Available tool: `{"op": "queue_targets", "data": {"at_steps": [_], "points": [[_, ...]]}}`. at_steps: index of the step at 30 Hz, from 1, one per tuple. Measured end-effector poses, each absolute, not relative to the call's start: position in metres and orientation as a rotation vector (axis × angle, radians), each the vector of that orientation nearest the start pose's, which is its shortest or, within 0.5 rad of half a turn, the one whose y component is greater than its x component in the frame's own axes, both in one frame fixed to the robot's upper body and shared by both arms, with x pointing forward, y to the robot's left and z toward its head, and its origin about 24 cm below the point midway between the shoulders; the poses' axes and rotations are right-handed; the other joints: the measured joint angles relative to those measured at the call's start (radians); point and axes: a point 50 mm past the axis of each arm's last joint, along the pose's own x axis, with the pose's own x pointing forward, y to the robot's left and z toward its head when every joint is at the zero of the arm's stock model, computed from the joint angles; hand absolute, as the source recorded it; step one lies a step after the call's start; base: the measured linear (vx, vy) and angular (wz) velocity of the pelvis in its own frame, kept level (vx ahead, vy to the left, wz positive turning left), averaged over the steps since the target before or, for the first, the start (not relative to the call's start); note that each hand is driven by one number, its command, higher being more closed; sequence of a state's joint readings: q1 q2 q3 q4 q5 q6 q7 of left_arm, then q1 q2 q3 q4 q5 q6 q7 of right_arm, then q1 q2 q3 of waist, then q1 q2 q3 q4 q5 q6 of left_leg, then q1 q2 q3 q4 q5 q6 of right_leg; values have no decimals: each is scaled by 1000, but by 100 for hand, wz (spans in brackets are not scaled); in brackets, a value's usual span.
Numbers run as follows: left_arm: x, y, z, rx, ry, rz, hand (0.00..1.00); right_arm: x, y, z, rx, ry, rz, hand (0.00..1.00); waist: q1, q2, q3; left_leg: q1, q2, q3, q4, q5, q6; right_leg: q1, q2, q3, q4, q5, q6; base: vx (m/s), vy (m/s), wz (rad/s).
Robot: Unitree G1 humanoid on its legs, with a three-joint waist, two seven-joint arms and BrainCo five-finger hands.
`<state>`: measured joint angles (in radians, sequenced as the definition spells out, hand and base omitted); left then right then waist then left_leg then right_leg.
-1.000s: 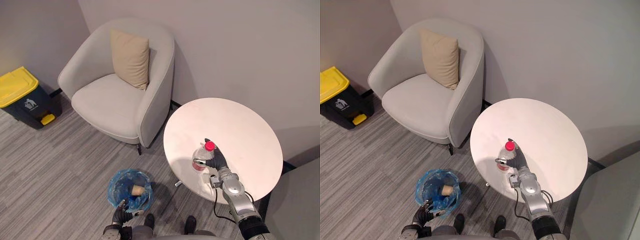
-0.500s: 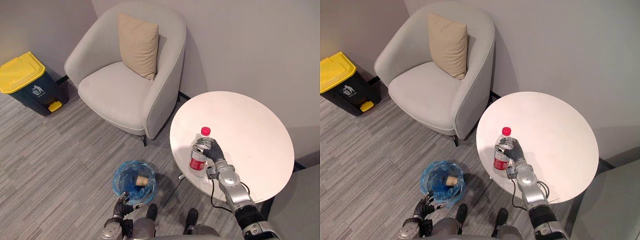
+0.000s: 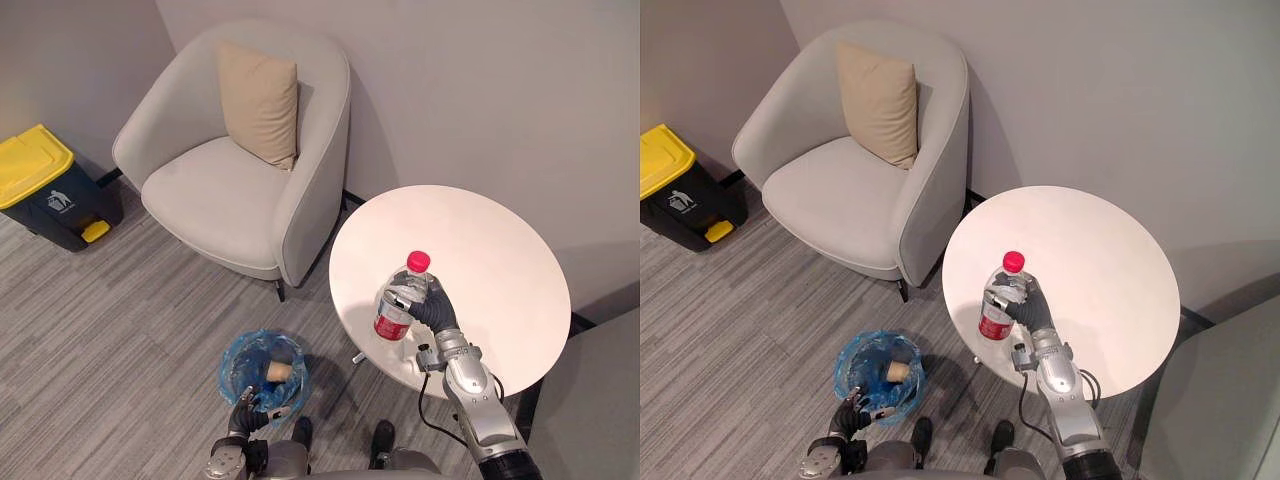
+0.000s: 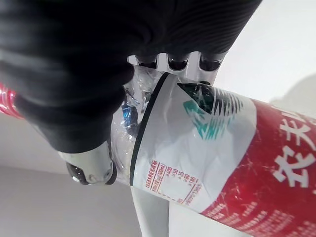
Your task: Gather rubbish on tea table into small bin, then transfer packed bag to large trash can.
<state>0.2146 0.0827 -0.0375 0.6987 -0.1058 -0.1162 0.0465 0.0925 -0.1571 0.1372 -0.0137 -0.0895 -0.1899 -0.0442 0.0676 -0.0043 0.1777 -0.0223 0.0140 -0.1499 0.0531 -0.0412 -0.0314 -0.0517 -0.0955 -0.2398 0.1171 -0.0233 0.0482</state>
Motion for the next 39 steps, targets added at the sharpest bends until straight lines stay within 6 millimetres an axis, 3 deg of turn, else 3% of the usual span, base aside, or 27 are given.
{"op": "queue_targets", "data": {"at_steps": [3,10,13,15,16,18,21,23,25,27,29,30,33,35,37,39], "points": [[120,182,-130,0,795,134,0,224,-148,53,-225,-170,103,100,-2,0,-13,0,-5,-42,-1,0,1,-11,8,34,57,-64,22,-10,-57,29],[115,182,-134,1,816,139,0,218,-142,58,-235,-206,135,100,-1,2,-49,-36,-24,-152,29,12,-17,-6,15,42,100,-94,-16,47,-41,52],[115,182,-134,1,814,144,0,218,-138,57,-232,-207,148,100,2,7,-48,-72,-31,-200,65,41,-39,20,9,-33,84,-99,-23,-25,-39,90],[115,182,-134,5,814,156,0,217,-132,57,-224,-211,165,100,3,14,-45,-86,-33,-115,67,70,-23,54,-6,-85,68,-103,-33,-116,-10,85],[114,180,-135,2,819,152,0,217,-131,58,-221,-217,167,100,-1,21,-44,-88,-12,28,56,47,40,66,-9,-132,55,-107,-44,-127,31,75],[118,180,-135,4,815,147,0,219,-131,59,-208,-224,138,100,-4,20,-44,-134,44,256,146,14,83,64,-37,-195,53,-108,-48,-123,32,92],[116,179,-135,8,820,150,0,220,-132,61,-216,-233,121,100,-3,28,-48,-139,77,423,228,0,97,69,-75,-231,52,-117,-33,-11,96,69],[111,176,-137,8,834,145,0,223,-133,63,-230,-244,116,100,-5,64,-63,-110,81,422,157,-30,51,63,-57,-209,59,-116,-6,78,150,43],[115,177,-136,28,826,139,0,225,-132,62,-221,-235,106,100,3,33,-55,-93,39,409,129,-18,57,70,-64,-168,43,-94,24,96,142,39],[115,178,-137,31,829,139,0,228,-128,62,-211,-234,110,100,2,30,-56,-81,16,402,120,-18,58,94,-77,-168,17,-79,46,102,110,20],[115,177,-137,31,829,136,0,231,-127,61,-213,-231,114,100,1,30,-55,-76,0,408,126,-36,80,84,-102,-160,57,-92,56,76,122,-5],[116,178,-136,32,823,135,0,232,-125,61,-215,-235,116,100,1,21,-49,-78,-14,419,142,-58,85,43,-136,-136,145,-132,66,36,109,-18],[117,181,-135,46,820,130,0,233,-125,60,-238,-230,118,100,-12,15,-38,-88,-32,421,197,-104,100,-40,-187,-65,341,-169,56,25,87,-3],[114,186,-135,73,825,124,0,232,-125,54,-241,-205,121,100,-54,3,-29,-79,-46,383,215,-121,114,-82,-188,25,452,-174,10,87,66,43],[117,187,-134,84,820,119,0,231,-126,52,-250,-195,123,100,-64,-1,-24,-76,-44,338,218,-130,112,-101,-145,96,433,-232,6,79,-39,54],[119,188,-133,87,813,118,0,231,-125,52,-247,-197,133,100,-68,-1,-23,-77,-35,323,233,-131,101,-110,-105,111,346,-233,14,87,-77,46]]}}
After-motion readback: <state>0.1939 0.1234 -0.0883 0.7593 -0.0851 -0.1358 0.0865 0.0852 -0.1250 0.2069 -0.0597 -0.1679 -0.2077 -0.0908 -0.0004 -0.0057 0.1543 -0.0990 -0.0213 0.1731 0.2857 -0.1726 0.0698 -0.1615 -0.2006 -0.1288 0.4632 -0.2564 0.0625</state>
